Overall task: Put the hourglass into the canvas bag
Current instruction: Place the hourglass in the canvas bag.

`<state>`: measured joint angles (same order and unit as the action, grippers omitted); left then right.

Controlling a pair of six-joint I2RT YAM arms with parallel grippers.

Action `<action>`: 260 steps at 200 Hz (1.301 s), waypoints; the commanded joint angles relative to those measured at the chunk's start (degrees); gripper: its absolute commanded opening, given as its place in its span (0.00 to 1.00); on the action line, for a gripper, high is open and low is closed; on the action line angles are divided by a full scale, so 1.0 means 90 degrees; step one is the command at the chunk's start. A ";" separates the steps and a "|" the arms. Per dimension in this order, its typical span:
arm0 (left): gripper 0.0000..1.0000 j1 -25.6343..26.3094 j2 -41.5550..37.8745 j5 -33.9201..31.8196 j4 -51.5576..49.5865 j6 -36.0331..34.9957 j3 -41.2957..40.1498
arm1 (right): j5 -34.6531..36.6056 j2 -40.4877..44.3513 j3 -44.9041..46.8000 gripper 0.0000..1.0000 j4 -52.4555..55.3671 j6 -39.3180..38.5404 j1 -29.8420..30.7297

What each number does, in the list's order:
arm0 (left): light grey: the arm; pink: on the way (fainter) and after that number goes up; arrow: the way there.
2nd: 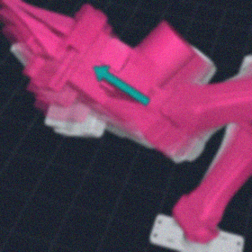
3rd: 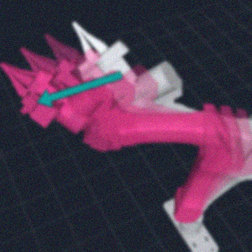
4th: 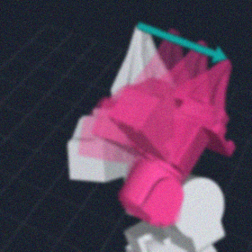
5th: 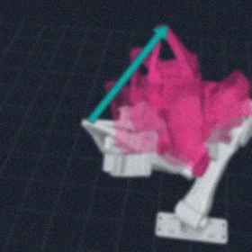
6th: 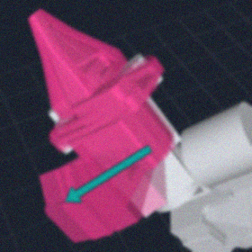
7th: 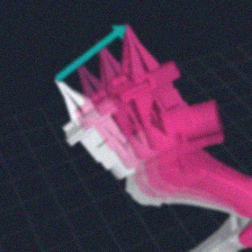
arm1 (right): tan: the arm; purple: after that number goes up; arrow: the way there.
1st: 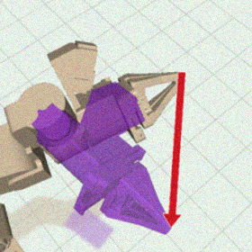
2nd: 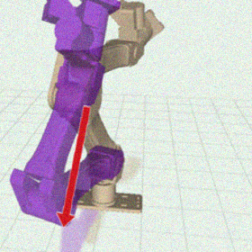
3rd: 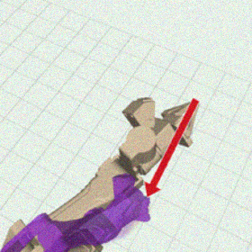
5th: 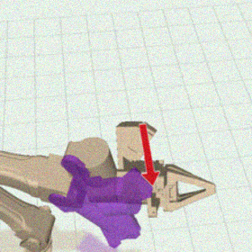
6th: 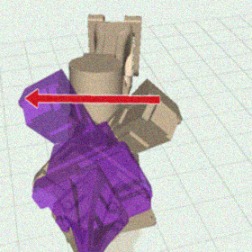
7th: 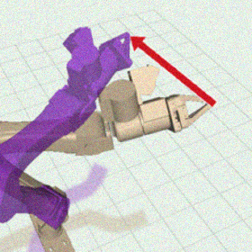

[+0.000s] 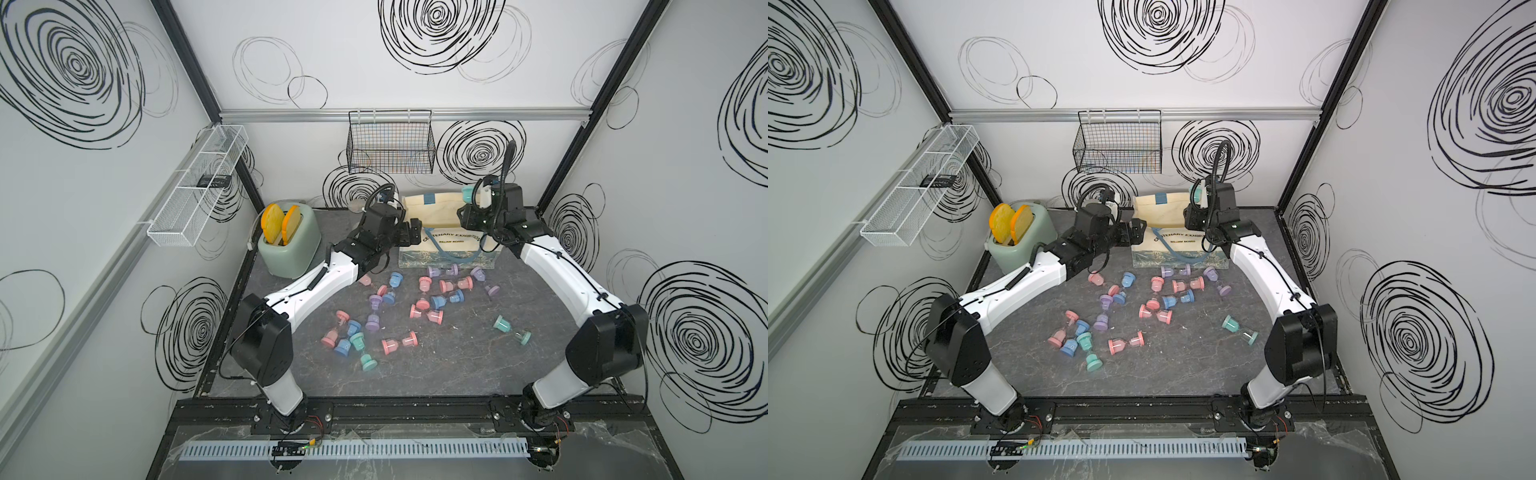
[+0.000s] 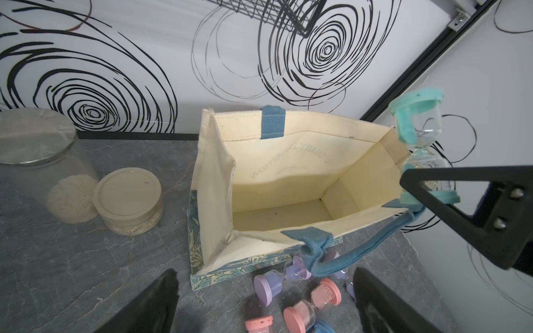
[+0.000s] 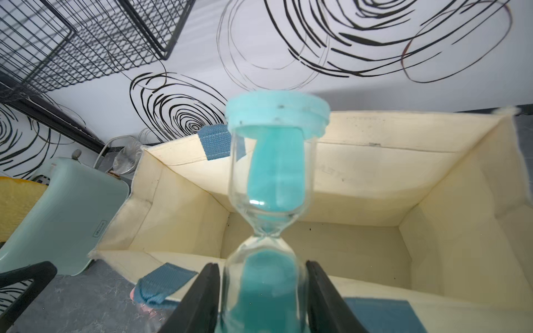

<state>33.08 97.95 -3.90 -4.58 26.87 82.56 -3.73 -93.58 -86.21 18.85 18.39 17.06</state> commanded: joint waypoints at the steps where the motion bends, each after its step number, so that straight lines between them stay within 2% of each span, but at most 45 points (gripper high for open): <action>1: 0.95 -0.0053 0.0305 -0.0049 0.0110 -0.0086 0.0331 | -0.0293 -0.0458 -0.0582 0.28 -0.0060 -0.0255 -0.0027; 29: 0.92 -0.0060 0.0435 -0.0170 0.0053 -0.0076 0.0286 | -0.0512 -0.0971 -0.0830 0.27 0.0107 -0.0337 -0.0027; 64: 0.87 -0.0117 0.0301 -0.0299 0.0174 -0.0044 -0.0126 | -0.0676 -0.0963 -0.0414 0.28 0.0089 -0.0510 -0.0019; 102: 0.80 -0.0257 0.0148 -0.0096 0.0426 0.0045 -0.0492 | -0.0702 -0.0964 -0.0250 0.28 0.0537 -0.0738 0.0007; 134: 0.76 -0.0259 -0.0014 0.0236 0.0764 0.0037 -0.0672 | -0.0626 -0.0995 -0.0155 0.29 0.0645 -0.0799 0.0280; 164: 0.75 -0.0219 -0.0249 0.0351 0.1127 0.0012 -0.0949 | -0.0526 -0.1364 -0.0580 0.30 0.0885 -0.0862 0.0335; 223: 0.75 -0.0186 -0.0143 0.0797 0.1317 -0.0154 -0.0849 | -0.0514 -0.2193 -0.1619 0.34 0.1129 -0.1387 0.0507; 260: 0.75 -0.0189 -0.0083 0.0728 0.1280 -0.0167 -0.0827 | -0.0648 -0.2517 -0.1830 0.37 0.1132 -0.1351 0.0499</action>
<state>31.14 96.97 2.13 4.40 25.91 74.56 -8.32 -114.85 -100.60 27.03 7.68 21.04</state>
